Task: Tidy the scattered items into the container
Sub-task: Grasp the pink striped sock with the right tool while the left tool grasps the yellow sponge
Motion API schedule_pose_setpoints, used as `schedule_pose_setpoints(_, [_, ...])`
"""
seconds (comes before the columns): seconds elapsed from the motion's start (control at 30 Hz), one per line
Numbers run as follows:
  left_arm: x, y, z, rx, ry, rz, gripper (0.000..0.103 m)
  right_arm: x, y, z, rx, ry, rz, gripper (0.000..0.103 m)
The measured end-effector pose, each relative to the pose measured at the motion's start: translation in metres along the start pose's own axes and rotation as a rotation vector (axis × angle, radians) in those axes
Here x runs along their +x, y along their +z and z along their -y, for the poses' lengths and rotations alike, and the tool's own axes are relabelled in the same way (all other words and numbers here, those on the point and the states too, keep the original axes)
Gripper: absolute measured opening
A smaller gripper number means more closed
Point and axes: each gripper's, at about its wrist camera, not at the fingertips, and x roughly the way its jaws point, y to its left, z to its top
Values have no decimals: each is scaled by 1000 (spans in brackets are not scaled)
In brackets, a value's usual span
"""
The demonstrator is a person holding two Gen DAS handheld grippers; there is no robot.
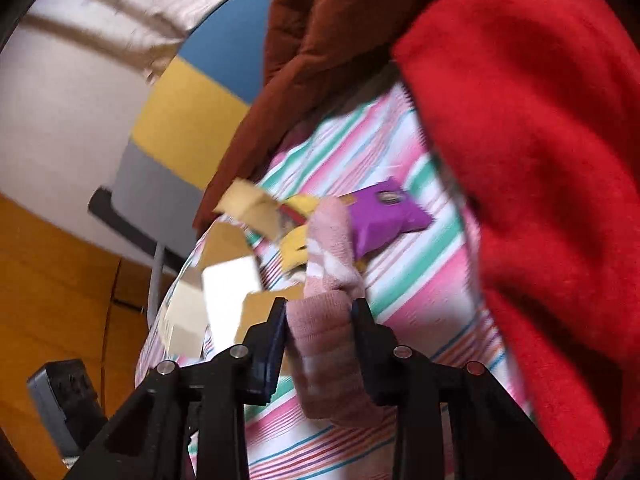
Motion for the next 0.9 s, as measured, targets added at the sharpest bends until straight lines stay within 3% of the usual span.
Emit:
schedule_pose_setpoints(0.2, [34, 14, 19, 37, 13, -57, 58, -18, 12, 4, -1, -103, 112, 33])
schedule_pose_setpoints(0.3, [47, 18, 26, 60, 10, -80, 60, -11, 12, 7, -9, -114, 57, 33])
schedule_pose_setpoints(0.4, [63, 14, 29, 83, 49, -125, 58, -7, 12, 5, -42, -194, 36, 33])
schedule_pose_setpoints(0.43, [61, 12, 30, 99, 50, -94, 58, -6, 11, 5, -41, -217, 33, 38])
schedule_pose_setpoints(0.5, [59, 7, 32, 133, 56, -78, 51, -2, 11, 10, -24, -240, 6, 59])
schedule_pose_setpoints(0.7, [46, -8, 21, 136, 26, -46, 43, 13, 5, 1, -112, -292, -50, 58])
schedule_pose_setpoints(0.8, [37, -17, 14, 109, 10, -29, 42, 12, 6, 5, -95, -267, -49, 42])
schedule_pose_setpoints(0.9, [26, -30, 5, 86, 1, -6, 42, 11, 6, 5, -90, -246, -46, 39])
